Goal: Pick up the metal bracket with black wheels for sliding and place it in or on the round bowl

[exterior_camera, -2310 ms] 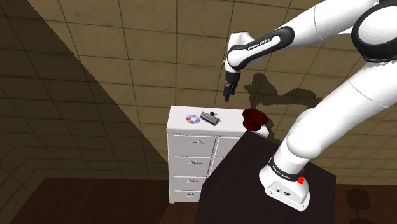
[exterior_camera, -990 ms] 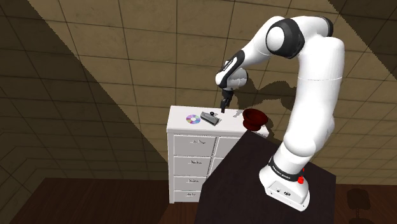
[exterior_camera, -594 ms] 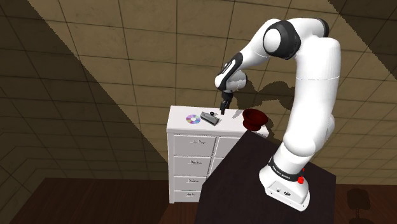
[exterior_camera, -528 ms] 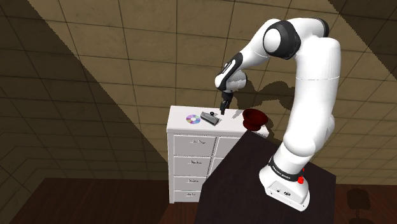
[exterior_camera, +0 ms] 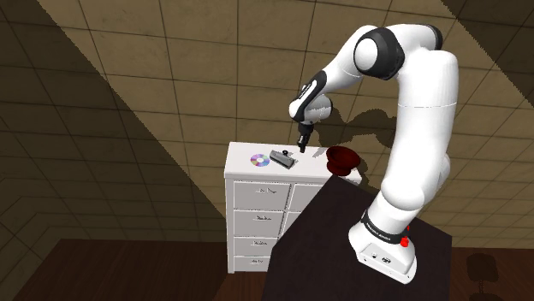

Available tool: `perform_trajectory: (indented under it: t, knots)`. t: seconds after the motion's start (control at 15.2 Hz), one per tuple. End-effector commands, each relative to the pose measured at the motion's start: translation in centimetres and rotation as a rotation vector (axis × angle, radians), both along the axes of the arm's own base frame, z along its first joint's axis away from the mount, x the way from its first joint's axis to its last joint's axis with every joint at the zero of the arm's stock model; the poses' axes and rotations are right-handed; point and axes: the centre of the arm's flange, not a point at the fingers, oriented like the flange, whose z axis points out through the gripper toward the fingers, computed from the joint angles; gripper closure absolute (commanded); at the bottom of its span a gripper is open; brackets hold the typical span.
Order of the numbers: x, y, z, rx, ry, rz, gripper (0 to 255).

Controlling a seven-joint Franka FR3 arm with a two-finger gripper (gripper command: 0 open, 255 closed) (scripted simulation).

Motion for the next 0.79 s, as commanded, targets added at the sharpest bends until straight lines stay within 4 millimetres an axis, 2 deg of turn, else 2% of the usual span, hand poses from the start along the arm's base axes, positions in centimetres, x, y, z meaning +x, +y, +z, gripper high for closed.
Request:
perform_trajectory:
  t: [0.0, 0.2, 0.26, 0.73]
  knots:
    - [0.0, 0.0, 0.0, 0.000, 0.000, 0.000, 255]
    - [0.0, 0.0, 0.0, 0.000, 0.000, 0.000, 255]
    - [0.0, 0.0, 0.0, 0.000, 0.000, 0.000, 0]
    - [5.2, 3.1, -6.2, -0.091, -0.090, -0.163, 0]
